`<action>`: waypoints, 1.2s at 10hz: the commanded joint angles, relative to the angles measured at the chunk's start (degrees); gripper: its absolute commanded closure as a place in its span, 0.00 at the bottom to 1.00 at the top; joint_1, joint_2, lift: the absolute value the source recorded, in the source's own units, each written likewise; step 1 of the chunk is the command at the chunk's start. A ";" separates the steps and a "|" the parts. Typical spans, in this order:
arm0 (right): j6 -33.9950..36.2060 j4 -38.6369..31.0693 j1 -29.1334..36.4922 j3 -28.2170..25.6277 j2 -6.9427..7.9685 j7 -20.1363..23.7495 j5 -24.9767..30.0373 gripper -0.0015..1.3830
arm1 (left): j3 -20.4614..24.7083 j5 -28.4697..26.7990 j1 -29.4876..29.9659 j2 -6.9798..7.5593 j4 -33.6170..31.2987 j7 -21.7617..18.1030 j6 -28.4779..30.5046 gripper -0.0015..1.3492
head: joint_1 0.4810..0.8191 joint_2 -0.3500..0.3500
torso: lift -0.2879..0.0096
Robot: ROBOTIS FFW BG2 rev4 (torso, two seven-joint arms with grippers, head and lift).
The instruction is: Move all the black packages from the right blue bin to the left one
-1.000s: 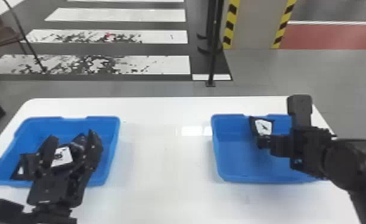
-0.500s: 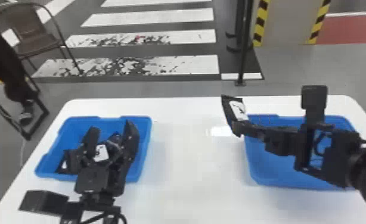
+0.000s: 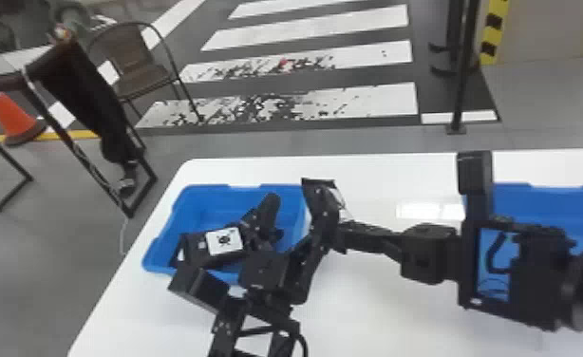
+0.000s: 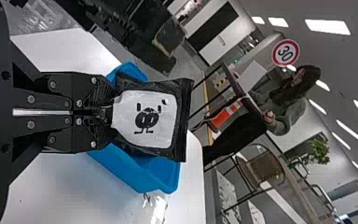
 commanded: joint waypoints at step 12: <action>-7.36 5.37 -4.45 4.73 0.21 0.17 -0.99 0.83 | 1.91 -0.19 0.88 -0.31 -3.01 -1.49 8.00 0.90 | 0.63 1.00 | 0.45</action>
